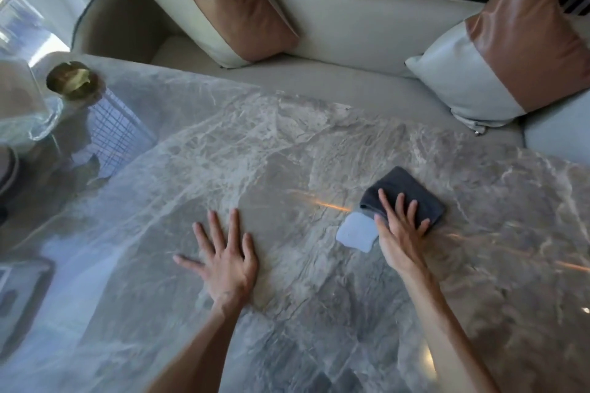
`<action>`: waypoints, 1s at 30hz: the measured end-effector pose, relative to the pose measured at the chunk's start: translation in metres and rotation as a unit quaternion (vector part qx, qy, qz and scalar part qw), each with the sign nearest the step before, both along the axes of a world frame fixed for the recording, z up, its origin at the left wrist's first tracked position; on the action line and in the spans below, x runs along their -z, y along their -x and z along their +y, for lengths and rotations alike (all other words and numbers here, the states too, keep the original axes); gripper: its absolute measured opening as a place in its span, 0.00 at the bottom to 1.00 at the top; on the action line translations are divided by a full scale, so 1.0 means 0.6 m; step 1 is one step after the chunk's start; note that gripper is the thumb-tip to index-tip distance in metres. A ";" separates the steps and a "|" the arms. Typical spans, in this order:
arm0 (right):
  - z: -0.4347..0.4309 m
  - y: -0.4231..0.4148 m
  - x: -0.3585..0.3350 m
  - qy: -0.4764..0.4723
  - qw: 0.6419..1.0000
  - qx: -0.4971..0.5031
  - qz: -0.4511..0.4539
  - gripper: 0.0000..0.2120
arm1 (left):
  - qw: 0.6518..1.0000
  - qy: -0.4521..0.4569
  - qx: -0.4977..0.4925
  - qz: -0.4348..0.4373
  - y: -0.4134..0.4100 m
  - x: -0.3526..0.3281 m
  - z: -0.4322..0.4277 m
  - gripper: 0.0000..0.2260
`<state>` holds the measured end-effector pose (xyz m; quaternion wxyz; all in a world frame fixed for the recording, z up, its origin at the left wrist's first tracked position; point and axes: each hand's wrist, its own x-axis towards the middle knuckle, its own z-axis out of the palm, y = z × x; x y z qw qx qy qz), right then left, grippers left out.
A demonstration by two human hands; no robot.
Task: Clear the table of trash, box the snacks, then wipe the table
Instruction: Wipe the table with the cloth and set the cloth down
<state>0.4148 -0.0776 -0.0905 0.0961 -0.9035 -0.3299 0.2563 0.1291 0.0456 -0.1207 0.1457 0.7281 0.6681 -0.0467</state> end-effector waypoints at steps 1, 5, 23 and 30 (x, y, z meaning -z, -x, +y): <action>0.001 0.006 0.000 -0.003 1.000 0.014 0.002 0.25 | 1.000 -0.003 0.000 -0.001 0.000 0.000 0.000 0.25; 0.005 0.055 0.002 0.039 0.998 0.005 -0.043 0.26 | 1.000 0.005 -0.002 -0.009 -0.003 -0.003 0.000 0.24; 0.011 0.226 0.003 0.039 0.997 -0.021 -0.066 0.28 | 1.000 0.019 0.006 -0.011 -0.002 -0.013 0.000 0.24; 0.024 0.215 -0.008 -0.019 0.991 0.029 -0.125 0.35 | 1.000 0.013 0.003 -0.027 -0.002 -0.012 -0.001 0.24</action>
